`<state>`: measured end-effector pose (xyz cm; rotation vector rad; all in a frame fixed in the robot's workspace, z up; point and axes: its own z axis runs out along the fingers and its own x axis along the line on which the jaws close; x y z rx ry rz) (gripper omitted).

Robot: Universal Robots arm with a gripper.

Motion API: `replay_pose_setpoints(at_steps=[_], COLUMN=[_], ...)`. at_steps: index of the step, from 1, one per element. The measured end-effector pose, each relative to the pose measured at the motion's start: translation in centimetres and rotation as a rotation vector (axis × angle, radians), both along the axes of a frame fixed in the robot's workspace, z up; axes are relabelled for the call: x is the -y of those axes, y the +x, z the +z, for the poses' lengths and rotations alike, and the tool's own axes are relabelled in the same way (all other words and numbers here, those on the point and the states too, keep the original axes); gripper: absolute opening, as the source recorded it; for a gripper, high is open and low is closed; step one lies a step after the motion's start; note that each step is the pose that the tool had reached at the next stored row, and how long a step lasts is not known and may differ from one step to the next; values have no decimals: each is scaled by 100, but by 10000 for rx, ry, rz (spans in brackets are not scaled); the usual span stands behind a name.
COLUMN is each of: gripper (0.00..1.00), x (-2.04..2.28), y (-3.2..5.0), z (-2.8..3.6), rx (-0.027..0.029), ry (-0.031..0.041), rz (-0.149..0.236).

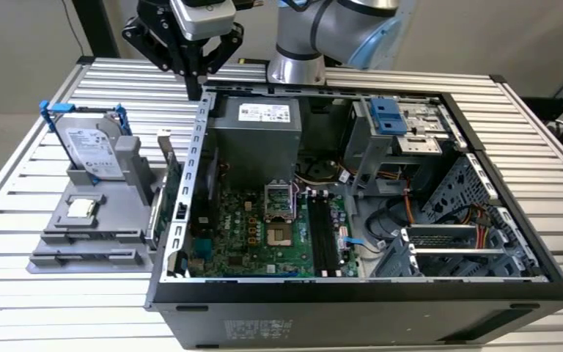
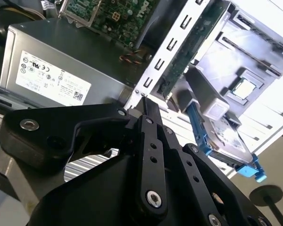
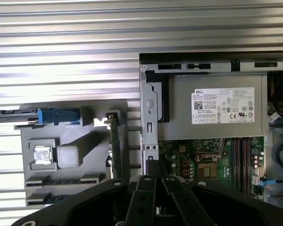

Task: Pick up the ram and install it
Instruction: 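Reach for the ram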

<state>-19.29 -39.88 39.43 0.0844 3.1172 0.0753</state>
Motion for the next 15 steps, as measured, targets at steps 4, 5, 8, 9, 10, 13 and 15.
replay_pose_setpoints(at_steps=[4,5,8,9,10,13,15], gripper=[0,0,0,0,0,0,0], x=[0,0,0,0,0,0,0], y=[-48,-61,-104,-119,-133,-175,-202], z=[0,0,0,0,0,0,0], rx=[4,4,6,7,7,7,8], ry=[0,0,0,0,0,0,0], rz=[20,28,51,60,69,97,113])
